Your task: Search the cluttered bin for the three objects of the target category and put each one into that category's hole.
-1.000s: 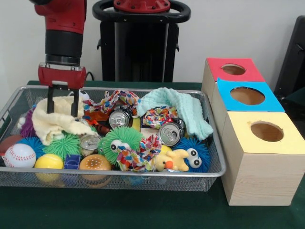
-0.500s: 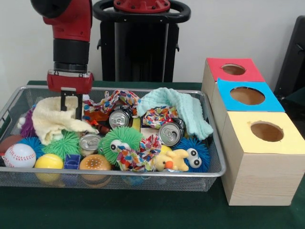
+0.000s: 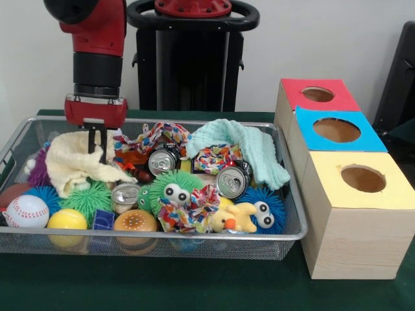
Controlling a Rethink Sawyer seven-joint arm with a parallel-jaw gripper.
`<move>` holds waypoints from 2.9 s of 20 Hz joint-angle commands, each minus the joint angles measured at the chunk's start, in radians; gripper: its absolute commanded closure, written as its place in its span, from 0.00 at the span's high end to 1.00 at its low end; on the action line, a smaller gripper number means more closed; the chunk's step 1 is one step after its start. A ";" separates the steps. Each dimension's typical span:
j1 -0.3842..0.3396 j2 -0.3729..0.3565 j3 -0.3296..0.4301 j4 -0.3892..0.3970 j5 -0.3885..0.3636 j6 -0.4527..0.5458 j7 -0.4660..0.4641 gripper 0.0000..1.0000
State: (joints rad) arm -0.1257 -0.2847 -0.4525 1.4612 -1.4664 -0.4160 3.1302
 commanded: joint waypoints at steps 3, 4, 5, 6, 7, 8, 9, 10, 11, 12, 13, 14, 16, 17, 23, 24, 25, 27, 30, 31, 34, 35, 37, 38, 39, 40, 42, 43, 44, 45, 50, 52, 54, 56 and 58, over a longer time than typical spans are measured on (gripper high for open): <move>0.066 -0.022 0.115 -0.003 -0.051 -0.063 0.037 0.00; 0.083 -0.042 0.115 0.012 -0.051 -0.069 0.079 0.00; 0.084 -0.058 0.122 0.023 -0.037 -0.072 0.080 0.00; 0.103 -0.073 0.119 0.033 -0.040 -0.067 0.120 0.00; 0.114 -0.085 0.119 0.042 -0.034 -0.060 0.138 0.00; 0.126 -0.097 0.120 0.051 -0.028 -0.054 0.156 0.00; 0.132 -0.104 0.120 0.056 -0.024 -0.050 0.166 0.00; 0.144 -0.116 0.121 0.065 -0.017 -0.042 0.183 0.00; 0.149 -0.122 0.122 0.070 -0.015 -0.040 0.195 0.00; 0.160 -0.134 0.125 0.080 -0.005 -0.032 0.210 0.00; 0.165 -0.140 0.126 0.084 -0.002 -0.030 0.219 0.00; 0.180 -0.155 0.125 0.094 -0.001 -0.024 0.244 0.00; 0.196 -0.178 0.129 0.109 0.009 -0.016 0.270 0.00; 0.202 -0.185 0.130 0.113 0.011 -0.013 0.281 0.00; 0.268 -0.237 0.137 0.142 -0.020 0.039 0.430 0.00; 0.280 -0.247 0.138 0.146 -0.028 0.047 0.459 0.00; 0.289 -0.249 0.136 0.147 -0.036 0.050 0.479 0.00; 0.303 -0.261 0.135 0.152 -0.037 0.059 0.507 0.00; 0.325 -0.268 0.134 0.160 -0.040 0.077 0.552 0.00; 0.338 -0.265 0.127 0.158 -0.049 0.076 0.578 0.00; 0.391 -0.263 0.097 0.153 -0.092 0.071 0.689 0.00; 0.404 -0.259 0.087 0.150 -0.098 0.067 0.711 0.00; 0.416 -0.255 0.074 0.149 -0.094 0.062 0.721 0.00; 0.411 -0.251 0.072 0.150 -0.079 0.065 0.696 0.00; 0.408 -0.246 0.070 0.148 -0.068 0.063 0.680 0.00; 0.394 -0.239 0.072 0.149 -0.051 0.059 0.642 0.00; 0.366 -0.232 0.078 0.149 -0.025 0.045 0.583 0.00; 0.360 -0.227 0.078 0.147 -0.023 0.041 0.570 0.00; 0.351 -0.219 0.075 0.145 -0.027 0.034 0.552 0.00; 0.347 -0.213 0.072 0.144 -0.034 0.030 0.550 0.00; 0.280 -0.208 0.083 0.151 -0.022 -0.007 0.438 0.00; 0.263 -0.210 0.086 0.157 -0.024 -0.017 0.411 0.00; 0.247 -0.213 0.089 0.161 -0.025 -0.026 0.375 0.00; 0.239 -0.214 0.089 0.165 -0.041 -0.037 0.377 0.00; 0.240 -0.213 0.086 0.166 -0.065 -0.048 0.401 0.00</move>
State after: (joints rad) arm 0.1460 -0.5279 -0.4529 1.5579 -1.5245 -0.4162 3.5216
